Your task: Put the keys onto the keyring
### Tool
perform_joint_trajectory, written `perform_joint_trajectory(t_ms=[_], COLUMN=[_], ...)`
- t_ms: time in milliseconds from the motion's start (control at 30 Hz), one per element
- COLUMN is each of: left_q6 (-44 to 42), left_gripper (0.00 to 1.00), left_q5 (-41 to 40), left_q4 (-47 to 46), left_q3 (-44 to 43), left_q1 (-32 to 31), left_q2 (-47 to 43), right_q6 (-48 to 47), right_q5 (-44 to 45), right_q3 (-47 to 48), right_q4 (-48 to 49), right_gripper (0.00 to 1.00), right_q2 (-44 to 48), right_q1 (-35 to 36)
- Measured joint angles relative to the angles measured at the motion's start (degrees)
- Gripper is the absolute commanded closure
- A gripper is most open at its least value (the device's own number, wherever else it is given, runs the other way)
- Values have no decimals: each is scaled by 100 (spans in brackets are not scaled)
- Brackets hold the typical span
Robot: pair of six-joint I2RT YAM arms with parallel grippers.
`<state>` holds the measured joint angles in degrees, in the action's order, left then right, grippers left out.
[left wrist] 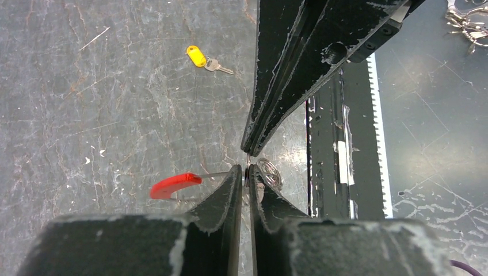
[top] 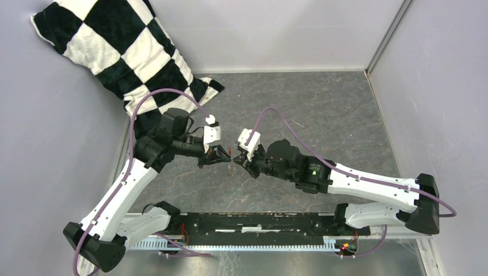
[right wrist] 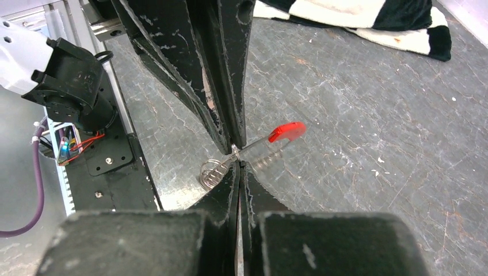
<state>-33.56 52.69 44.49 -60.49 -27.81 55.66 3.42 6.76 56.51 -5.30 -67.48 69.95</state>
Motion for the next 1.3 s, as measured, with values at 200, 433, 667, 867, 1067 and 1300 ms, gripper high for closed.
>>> perform_joint_trajectory(t_ms=[200,433,667,867,1067,1300], left_q6=[-133,-442,-1611,-2330,-2822,-3213], left_gripper=[98,98,98,98,98,98], left_q5=[-31,-2,85,433,931,1405], left_q4=[101,166,31,-195,-223,-308], left_q3=[0,-31,251,234,-20,-212], left_q1=[-35,-46,-57,-57,-68,-72], left_q2=[9,9,-713,-848,-804,-852], right_q6=[0,173,260,22,-50,0], right_q5=[0,-72,-1637,-2889,-3473,-3779], right_q3=[7,7,-116,-116,-136,-481], right_q4=[-4,2,260,238,144,535], right_gripper=[100,69,46,46,47,54], right_q2=[0,7,675,1412,1379,1340], right_q1=[39,11,-863,-1469,-1534,-1534])
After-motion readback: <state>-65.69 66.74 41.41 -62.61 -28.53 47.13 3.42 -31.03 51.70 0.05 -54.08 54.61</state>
